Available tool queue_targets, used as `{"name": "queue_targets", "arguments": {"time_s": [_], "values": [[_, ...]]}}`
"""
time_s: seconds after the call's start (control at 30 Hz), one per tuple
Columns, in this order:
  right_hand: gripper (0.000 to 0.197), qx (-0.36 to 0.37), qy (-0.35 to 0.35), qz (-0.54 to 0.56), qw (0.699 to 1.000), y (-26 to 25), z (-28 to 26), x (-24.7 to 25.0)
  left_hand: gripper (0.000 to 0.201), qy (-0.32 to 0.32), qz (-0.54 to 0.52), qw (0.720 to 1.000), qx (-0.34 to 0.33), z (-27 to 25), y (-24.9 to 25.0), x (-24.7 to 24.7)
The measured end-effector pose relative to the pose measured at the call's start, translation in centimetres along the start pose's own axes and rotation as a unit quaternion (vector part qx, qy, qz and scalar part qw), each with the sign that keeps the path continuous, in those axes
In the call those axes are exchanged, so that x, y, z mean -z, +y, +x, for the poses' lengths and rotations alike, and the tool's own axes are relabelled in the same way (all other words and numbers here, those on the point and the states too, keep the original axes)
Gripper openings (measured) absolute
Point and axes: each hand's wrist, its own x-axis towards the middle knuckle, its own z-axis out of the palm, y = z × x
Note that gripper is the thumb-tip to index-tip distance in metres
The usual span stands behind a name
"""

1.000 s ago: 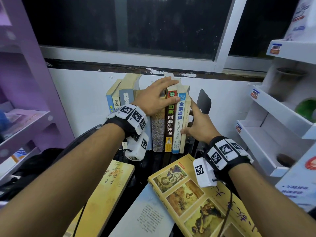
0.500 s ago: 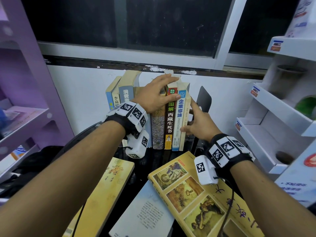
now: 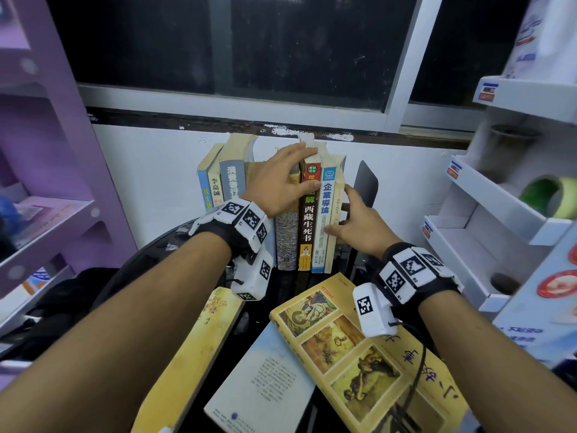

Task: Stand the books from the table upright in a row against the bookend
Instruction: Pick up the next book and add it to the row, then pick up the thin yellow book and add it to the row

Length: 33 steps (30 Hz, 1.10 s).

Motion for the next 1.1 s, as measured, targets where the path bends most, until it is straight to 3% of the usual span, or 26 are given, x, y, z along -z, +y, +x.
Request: {"name": "queue_targets", "arguments": {"time_s": [0.3, 0.53, 0.63, 0.77, 1.0, 1.1], "values": [[0.08, -0.033, -0.011, -0.047, 0.998, -0.7, -3.7, 1.2, 0.054, 0.038, -0.029, 0.999, 0.014, -3.7, 2.1, 0.6], [0.08, -0.074, -0.079, -0.072, 0.991, -0.1, -6.7, 1.3, 0.044, 0.057, -0.045, 0.997, 0.036, -7.9, 4.0, 0.5], [0.082, -0.09, -0.115, -0.113, 0.983, 0.4, -8.0, 1.0, 0.048, -0.003, -0.027, 0.996, 0.083, -9.7, 4.3, -0.1], [0.084, -0.123, -0.147, -0.156, 0.969, 1.5, -9.8, 0.5, 0.053, -0.131, -0.001, 0.979, 0.154, -11.6, 4.5, -1.4], [0.068, -0.163, -0.175, -0.207, 0.949, 2.6, -11.6, 0.1, 0.046, -0.291, 0.034, 0.919, 0.265, -13.9, 3.7, -3.4], [0.081, -0.178, -0.183, -0.216, 0.942, 3.1, -12.1, 0.0, 0.035, -0.327, 0.042, 0.898, 0.292, -14.2, 3.9, -3.8]]}}
